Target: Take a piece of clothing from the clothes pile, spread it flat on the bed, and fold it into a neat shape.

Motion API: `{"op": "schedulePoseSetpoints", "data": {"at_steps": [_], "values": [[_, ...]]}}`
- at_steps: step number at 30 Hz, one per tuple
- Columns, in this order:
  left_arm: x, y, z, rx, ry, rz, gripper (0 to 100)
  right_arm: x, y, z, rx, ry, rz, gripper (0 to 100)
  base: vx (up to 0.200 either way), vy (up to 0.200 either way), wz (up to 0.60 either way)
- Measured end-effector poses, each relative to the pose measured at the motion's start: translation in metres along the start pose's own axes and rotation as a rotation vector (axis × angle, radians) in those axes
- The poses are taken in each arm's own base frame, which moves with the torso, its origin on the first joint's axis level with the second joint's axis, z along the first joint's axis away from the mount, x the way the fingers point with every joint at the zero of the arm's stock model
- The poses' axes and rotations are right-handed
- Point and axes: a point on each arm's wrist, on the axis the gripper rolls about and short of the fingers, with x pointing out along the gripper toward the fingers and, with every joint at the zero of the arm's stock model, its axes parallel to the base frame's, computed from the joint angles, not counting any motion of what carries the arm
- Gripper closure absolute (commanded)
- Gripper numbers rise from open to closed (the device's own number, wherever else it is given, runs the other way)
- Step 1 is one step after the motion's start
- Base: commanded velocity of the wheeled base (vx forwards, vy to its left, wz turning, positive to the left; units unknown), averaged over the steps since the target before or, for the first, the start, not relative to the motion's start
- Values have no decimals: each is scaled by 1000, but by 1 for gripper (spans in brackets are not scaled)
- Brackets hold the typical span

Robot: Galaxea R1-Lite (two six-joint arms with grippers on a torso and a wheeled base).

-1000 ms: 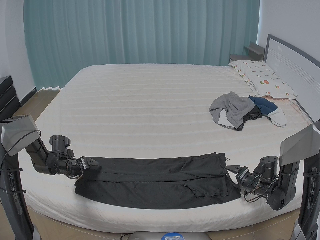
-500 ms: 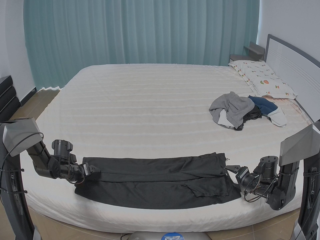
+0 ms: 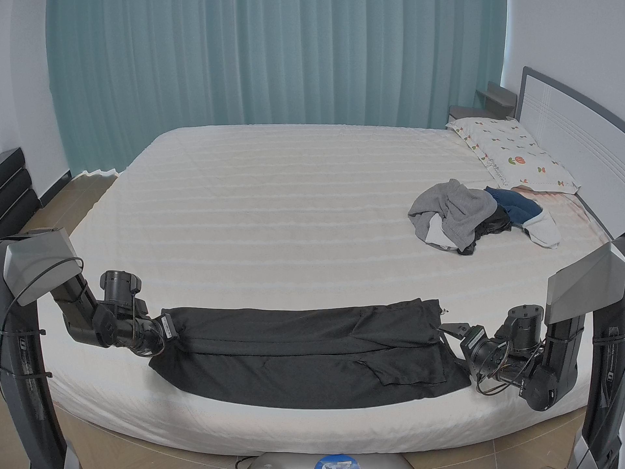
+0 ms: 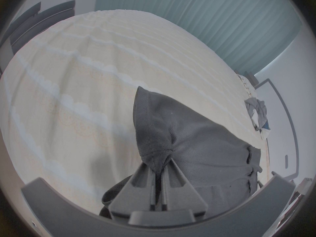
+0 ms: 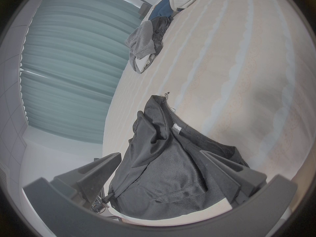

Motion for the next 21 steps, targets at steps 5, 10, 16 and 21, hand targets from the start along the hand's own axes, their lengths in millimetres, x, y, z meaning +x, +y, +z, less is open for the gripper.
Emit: {"op": "schedulePoseSetpoints", "data": {"at_steps": [5, 10, 16, 21], "values": [[-7, 3, 5, -16, -17, -4, 100, 0, 0, 0, 0, 0, 0, 0, 0, 0, 0], [-9, 3, 5, -23, -19, -3, 100, 0, 0, 0, 1, 1, 0, 0, 0, 0, 0], [-9, 3, 7, -38, -26, -5, 100, 0, 0, 0, 1, 1, 0, 0, 0, 0, 0], [-9, 1, 10, -68, -37, -10, 100, 0, 0, 0, 1, 0, 0, 0, 0, 0, 0]]}}
